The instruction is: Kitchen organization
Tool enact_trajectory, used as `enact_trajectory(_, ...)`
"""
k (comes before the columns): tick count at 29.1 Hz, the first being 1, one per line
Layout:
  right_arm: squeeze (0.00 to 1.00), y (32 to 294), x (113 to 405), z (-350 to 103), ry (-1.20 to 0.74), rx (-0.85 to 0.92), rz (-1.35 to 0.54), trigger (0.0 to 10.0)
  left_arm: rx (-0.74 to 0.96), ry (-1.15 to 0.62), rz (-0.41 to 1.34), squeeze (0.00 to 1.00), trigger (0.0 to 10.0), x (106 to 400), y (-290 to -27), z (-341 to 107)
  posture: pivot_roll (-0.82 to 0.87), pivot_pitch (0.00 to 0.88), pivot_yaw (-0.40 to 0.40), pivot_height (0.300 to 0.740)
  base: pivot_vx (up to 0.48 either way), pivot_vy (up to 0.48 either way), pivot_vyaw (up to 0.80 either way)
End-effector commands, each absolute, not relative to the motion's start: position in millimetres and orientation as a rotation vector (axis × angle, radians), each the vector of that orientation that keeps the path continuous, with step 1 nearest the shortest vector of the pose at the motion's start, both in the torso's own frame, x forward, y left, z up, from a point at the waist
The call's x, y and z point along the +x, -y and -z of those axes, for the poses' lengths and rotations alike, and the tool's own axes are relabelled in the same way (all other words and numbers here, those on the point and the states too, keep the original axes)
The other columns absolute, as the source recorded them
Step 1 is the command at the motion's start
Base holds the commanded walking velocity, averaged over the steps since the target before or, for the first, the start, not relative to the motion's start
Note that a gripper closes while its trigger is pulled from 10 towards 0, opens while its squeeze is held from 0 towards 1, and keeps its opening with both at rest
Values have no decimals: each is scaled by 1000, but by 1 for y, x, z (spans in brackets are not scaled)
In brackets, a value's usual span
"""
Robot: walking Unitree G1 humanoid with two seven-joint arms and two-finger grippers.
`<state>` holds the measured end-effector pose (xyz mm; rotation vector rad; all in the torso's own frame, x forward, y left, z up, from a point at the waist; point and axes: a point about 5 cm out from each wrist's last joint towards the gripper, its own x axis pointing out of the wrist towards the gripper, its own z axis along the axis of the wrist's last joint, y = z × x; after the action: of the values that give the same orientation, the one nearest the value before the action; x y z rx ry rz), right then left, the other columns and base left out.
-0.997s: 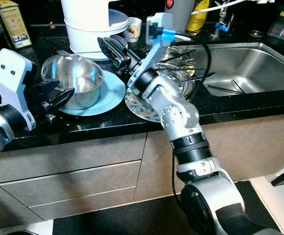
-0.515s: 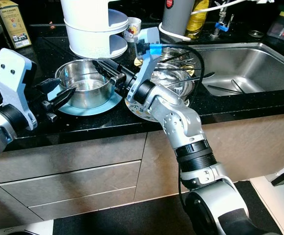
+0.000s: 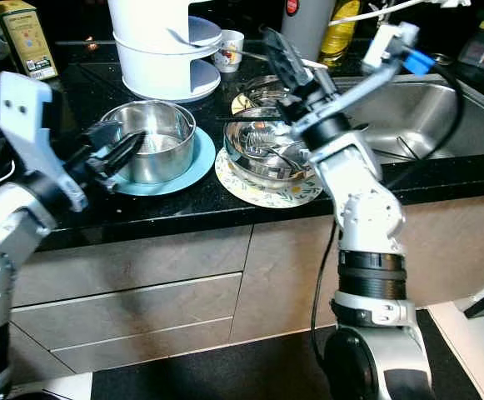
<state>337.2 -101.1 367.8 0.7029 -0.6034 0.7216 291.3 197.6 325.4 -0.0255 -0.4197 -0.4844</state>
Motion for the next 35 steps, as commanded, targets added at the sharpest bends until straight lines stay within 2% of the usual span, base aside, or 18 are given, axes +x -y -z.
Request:
enact_trajectory(1, 0, 107, 329, -374, 651, 682, -701, 10000, -39, 416, 495, 0, 10000, 293, -189, -326, -48, 164, -30, 740, 0, 0, 0)
enact_trajectory(5, 0, 111, 323, -378, 680, 668, -680, 10000, -51, 417, 486, 0, 10000, 297, -183, -326, -48, 164, -30, 740, 0, 0, 0)
enact_trajectory(8, 0, 114, 317, -381, 710, 590, -664, 10000, -42, 401, 467, 0, 10000, 303, -177, -323, -67, 164, -22, 740, 0, 0, 0)
enact_trajectory(14, 0, 105, 310, -373, 696, 427, -655, 10000, 16, 375, 395, 0, 10000, 308, -174, -317, -64, 165, -24, 740, 0, 0, 0)
enact_trajectory(19, 0, 103, 310, -369, 688, 397, -642, 10000, 27, 396, 372, 0, 10000, 308, -174, -321, -60, 166, -27, 740, 0, 0, 0)
enact_trajectory(23, 0, 104, 309, -368, 678, 425, -654, 10000, 35, 398, 402, 0, 10000, 306, -172, -322, -59, 167, -27, 740, 0, 0, 0)
enact_trajectory(28, 0, 108, 304, -370, 667, 591, -741, 10000, 36, 405, 436, 0, 10000, 302, -170, -322, -60, 167, -26, 740, 0, 0, 0)
enact_trajectory(29, 0, 114, 299, -370, 657, 660, -825, 10000, -7, 417, 494, 0, 10000, 297, -172, -325, -60, 168, -28, 740, 0, 0, 0)
enact_trajectory(31, 0, 122, 291, -368, 640, 685, -927, 10000, 4, 397, 603, 0, 10000, 287, -177, -324, -59, 170, -28, 740, 0, 0, 0)
enact_trajectory(32, 0, 122, 291, -368, 640, 685, -927, 10000, 4, 397, 603, 0, 10000, 287, -177, -324, -59, 170, -28, 740, 0, 0, 0)
enact_trajectory(35, 0, 135, 280, -362, 631, 707, -1050, 10000, 68, 276, 755, 0, 10000, 271, -183, -312, -58, 171, -29, 740, 0, 0, 0)
